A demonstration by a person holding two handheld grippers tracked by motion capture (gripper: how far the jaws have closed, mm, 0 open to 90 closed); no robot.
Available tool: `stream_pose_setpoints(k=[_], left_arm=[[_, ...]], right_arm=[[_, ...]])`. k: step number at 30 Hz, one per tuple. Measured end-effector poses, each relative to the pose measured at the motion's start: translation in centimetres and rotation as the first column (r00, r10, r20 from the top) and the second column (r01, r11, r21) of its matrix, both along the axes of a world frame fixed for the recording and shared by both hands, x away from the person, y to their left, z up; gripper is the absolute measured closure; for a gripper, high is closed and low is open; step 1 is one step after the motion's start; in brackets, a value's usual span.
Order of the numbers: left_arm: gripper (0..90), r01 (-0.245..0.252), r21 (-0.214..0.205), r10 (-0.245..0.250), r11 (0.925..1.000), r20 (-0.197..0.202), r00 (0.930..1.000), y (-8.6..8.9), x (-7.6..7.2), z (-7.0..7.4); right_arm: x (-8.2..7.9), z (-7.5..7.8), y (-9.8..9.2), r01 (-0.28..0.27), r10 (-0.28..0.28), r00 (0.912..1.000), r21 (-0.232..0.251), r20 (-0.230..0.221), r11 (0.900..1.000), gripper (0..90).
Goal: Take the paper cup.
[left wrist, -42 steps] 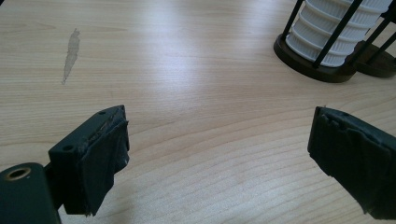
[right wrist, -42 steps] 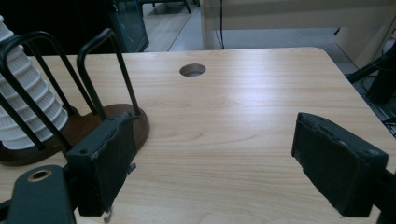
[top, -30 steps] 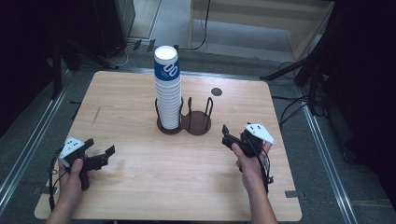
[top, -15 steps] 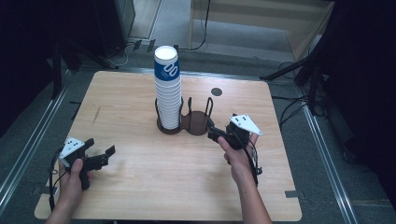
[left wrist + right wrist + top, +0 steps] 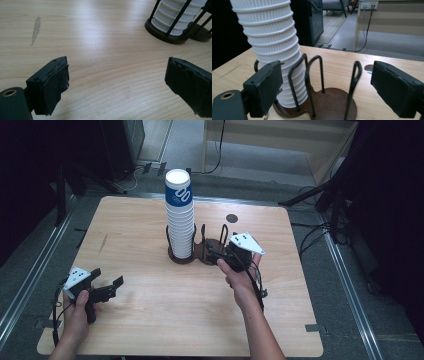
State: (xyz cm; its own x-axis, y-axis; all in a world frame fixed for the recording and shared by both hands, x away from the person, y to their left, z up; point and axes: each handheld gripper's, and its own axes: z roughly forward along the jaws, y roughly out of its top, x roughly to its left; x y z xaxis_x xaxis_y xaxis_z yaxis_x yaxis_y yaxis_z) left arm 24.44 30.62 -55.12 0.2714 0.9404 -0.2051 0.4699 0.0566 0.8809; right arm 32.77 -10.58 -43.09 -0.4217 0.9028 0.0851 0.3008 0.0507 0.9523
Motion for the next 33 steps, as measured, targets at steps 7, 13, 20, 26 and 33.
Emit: stream_pose_setpoints(k=[7, 13, 20, 26, 33], left_arm=[[6.1, 0.001, 0.002, -0.001, 1.0, 0.001, 1.0, 0.0, 0.0, 0.0], [6.1, 0.002, 0.002, -0.002, 1.0, 0.001, 1.0, 0.0, 0.0, 0.0], [6.1, 0.002, 0.0, -0.002, 1.0, 0.005, 1.0, -0.1, 0.0, 0.0], [6.1, 0.003, 0.0, -0.003, 1.0, 0.004, 1.0, -0.1, 0.0, 0.0], [6.2, 0.003, 0.0, -0.003, 1.0, 0.004, 1.0, -0.1, 0.0, 0.0]], right_arm=[[0.3, 0.7, 1.8, -0.029, 0.029, 0.9996, 0.0, 0.006, 0.9996, 10.3], [0.4, 1.2, 3.0, -0.053, 0.053, 0.9984, 0.0, 0.016, 0.9986, 10.3], [0.8, 2.1, 4.4, -0.09, 0.089, 0.9954, 0.023, 0.036, 0.9957, 8.5], [1.3, 2.7, 5.1, -0.078, 0.076, 0.9963, 0.036, 0.041, 0.9963, 7.7], [2.0, 3.4, 5.7, -0.079, 0.077, 0.9964, 0.089, 0.036, 0.9929, 4.1]])
